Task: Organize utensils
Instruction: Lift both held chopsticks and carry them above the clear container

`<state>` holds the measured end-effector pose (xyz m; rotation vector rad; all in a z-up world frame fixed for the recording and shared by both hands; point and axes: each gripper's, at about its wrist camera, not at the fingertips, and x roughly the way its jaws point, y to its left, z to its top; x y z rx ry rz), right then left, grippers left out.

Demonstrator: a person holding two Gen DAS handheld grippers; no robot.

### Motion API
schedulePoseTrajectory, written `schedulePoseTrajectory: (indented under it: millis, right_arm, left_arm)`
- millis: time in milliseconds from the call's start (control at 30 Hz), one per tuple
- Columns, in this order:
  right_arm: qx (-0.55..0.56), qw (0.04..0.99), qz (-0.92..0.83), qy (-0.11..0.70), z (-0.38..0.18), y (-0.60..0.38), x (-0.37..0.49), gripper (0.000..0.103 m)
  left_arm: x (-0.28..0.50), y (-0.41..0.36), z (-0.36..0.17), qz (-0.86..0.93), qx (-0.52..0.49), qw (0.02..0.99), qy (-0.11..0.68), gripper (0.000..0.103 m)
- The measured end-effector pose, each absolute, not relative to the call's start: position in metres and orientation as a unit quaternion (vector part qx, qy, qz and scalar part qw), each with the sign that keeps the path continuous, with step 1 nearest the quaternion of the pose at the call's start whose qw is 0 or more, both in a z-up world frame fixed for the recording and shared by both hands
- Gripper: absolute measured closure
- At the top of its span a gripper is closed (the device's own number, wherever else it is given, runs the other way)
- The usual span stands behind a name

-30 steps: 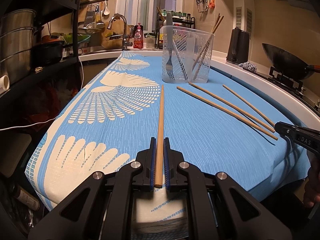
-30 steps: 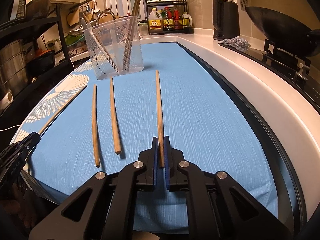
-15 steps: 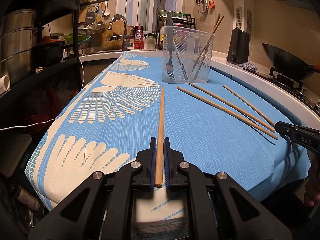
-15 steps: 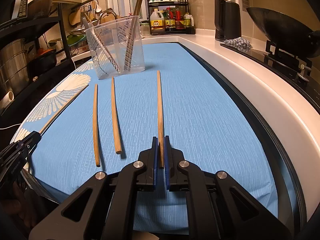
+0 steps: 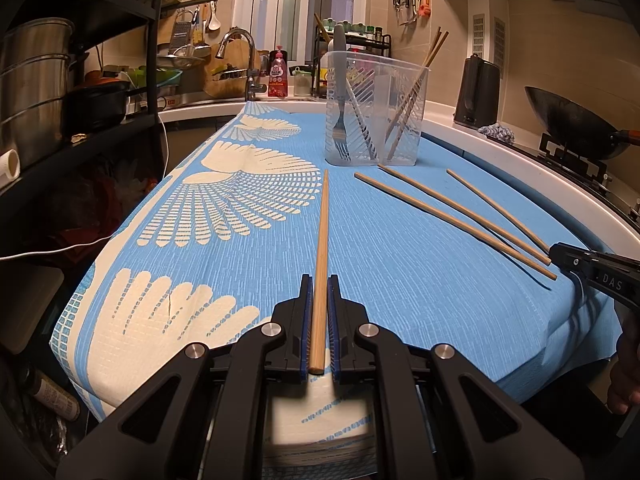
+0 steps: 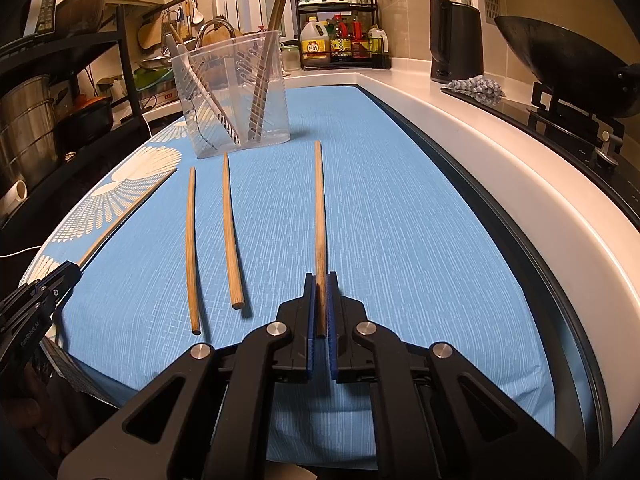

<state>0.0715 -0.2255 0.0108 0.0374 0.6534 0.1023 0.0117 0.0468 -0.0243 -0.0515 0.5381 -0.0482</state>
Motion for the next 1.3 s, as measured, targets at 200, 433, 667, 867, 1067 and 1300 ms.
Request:
schedulePoseTrajectory:
  millis: [200, 433, 667, 867, 1067, 1300]
  right_arm:
    - [0.020, 0.950, 0.051, 0.307, 0.024, -0.226, 0.067, 0.098]
    - [0.021, 0.957, 0.052, 0.285, 0.048, -0.230, 0.052, 0.098]
    - [0.012, 0.966, 0.057, 0.251, 0.083, -0.234, 0.038, 0.098]
    - [0.010, 0.973, 0.065, 0.220, 0.120, -0.235, 0.039, 0.098]
    - [0.009, 0.977, 0.077, 0.196, 0.155, -0.232, 0.056, 0.098]
    - [0.011, 0.979, 0.101, 0.178, 0.193, -0.222, 0.087, 0.098]
  left_arm:
    - [0.010, 0.045, -0.018, -0.032, -0.024, 0.963, 0.266, 0.096]
    - [-0.002, 0.039, 0.000, -0.036, -0.021, 0.969, 0.245, 0.096]
    - [-0.009, 0.042, 0.025, -0.038, -0.027, 0.974, 0.221, 0.096]
    - [-0.006, 0.048, 0.049, -0.041, -0.029, 0.979, 0.199, 0.096]
    - [0.010, 0.054, 0.079, -0.049, -0.019, 0.983, 0.178, 0.096]
    - [0.043, 0.062, 0.117, -0.062, -0.023, 0.982, 0.174, 0.096]
